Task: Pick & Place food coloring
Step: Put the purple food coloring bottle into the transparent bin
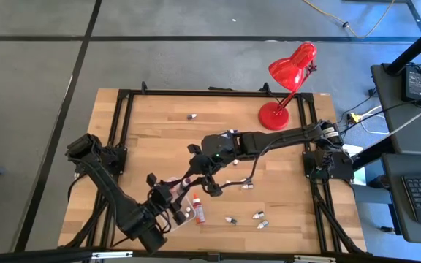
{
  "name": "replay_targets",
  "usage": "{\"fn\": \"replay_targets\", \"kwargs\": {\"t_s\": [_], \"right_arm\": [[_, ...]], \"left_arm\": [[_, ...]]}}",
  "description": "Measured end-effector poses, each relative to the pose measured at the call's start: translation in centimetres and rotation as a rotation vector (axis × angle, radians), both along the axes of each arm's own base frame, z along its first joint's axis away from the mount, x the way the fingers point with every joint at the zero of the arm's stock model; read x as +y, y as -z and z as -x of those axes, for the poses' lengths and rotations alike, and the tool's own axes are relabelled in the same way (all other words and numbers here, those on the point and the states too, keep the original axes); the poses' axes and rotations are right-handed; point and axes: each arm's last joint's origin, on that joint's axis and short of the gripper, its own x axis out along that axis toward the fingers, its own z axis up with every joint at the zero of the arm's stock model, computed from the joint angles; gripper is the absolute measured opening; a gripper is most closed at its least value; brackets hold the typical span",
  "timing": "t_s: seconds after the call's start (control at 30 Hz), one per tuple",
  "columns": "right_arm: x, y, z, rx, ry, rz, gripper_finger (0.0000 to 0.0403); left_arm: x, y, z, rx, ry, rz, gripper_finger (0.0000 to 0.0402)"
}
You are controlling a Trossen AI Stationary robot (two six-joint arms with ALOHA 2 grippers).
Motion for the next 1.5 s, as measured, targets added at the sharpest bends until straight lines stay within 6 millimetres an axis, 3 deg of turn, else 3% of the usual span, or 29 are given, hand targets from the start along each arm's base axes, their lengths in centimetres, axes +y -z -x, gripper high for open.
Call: {"fn": "replay_targets", "kwargs": {"t_s": [0.2, 0.4, 0.63, 0.83, 1.0, 1.23, 1.5], "right_arm": [[-0.2, 0.1, 0.0, 0.003, 0.017, 0.028, 0.0119], [-0.6, -0.2, 0.3, 0.014, 0.057, 0.057, 0.0119], [0.7, 1.3, -0.8, -0.035, 0.024, 0.111, 0.0119], [2.8, 2.4, -2.0, -0.152, -0.009, 0.184, 0.0119], [4.1, 4.5, -3.1, -0.201, 0.015, 0.301, 0.0119], [4.7, 9.3, -4.6, -0.103, 0.025, 0.342, 0.0119], [5.5, 11.4, -5.3, -0.111, 0.032, 0.349, 0.0119]], "left_arm": [[0.0, 0.2, 0.2, 0.092, 0.004, 0.084, 0.0215], [0.3, -1.6, 1.9, 0.3, 0.05, 0.402, 0.0236], [2.1, -6.2, 5.2, 0.2, 0.099, 0.554, 0.0232], [3.4, -8.0, 6.1, 0.092, 0.118, 0.48, 0.0234], [3.9, -8.1, 5.8, 0.096, 0.106, 0.473, 0.0232], [4.2, -7.9, 5.3, 0.092, 0.078, 0.49, 0.0234], [4.3, -7.9, 5.3, 0.084, 0.067, 0.5, 0.023]]}}
